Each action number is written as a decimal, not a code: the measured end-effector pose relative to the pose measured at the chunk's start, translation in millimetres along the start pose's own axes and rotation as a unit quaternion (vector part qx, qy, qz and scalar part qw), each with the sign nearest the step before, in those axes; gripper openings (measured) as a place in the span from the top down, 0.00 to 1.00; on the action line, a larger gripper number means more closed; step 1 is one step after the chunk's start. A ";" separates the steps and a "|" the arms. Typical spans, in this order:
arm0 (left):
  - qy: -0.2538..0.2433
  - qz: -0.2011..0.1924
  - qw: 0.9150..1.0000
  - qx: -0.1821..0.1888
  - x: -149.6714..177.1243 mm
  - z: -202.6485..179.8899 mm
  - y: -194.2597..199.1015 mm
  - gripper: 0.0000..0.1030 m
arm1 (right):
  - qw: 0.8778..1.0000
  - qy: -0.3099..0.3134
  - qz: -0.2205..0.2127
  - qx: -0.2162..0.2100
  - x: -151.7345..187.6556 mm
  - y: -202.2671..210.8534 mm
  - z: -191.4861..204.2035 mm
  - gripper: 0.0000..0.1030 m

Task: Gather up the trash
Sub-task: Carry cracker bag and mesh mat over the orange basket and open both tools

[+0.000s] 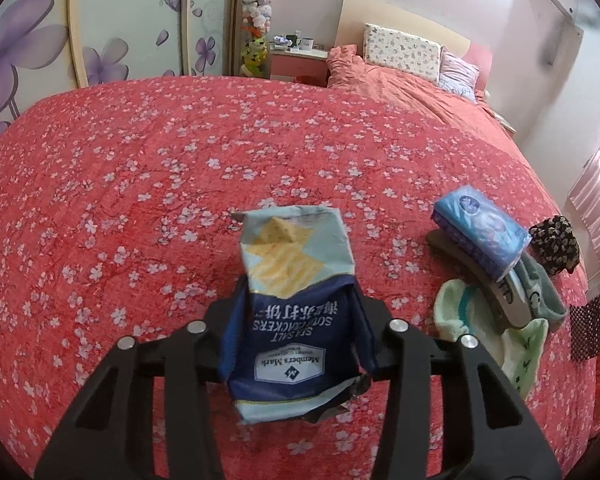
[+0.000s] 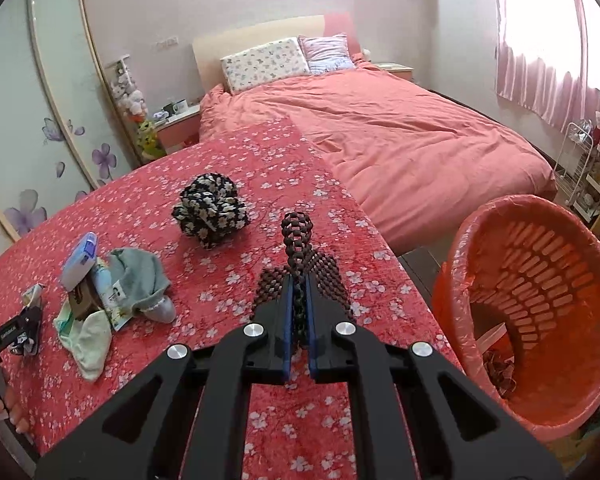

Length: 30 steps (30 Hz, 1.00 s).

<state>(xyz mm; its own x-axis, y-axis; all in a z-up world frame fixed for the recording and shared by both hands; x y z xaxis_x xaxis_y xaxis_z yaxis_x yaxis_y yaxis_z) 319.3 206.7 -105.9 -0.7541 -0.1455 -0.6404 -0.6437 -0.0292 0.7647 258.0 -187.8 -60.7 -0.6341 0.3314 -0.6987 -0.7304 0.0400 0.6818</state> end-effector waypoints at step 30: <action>-0.140 -0.080 0.975 0.154 4.2 -211.3 129.5 0.57 | 0.990 -0.063 -0.120 -0.027 -28.1 108.1 -81.8 0.94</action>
<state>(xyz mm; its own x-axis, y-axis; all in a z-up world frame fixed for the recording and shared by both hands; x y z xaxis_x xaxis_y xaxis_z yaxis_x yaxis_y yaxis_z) 260.2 -6.6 5.5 -0.6185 0.1131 -0.7776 -0.7325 0.2751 0.6227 176.1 -269.9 15.0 -0.4059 0.4330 -0.8049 -0.8715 0.0818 0.4835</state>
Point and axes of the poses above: each gripper's, at about its wrist camera, not at the fingertips, and y roughly against the way its jaws point, z to its left, x to its underside, the point moved 5 cm from there along -y, roughly the way its jaws point, and after that the axes turned 5 degrees about -y, right-handed, at the moved point
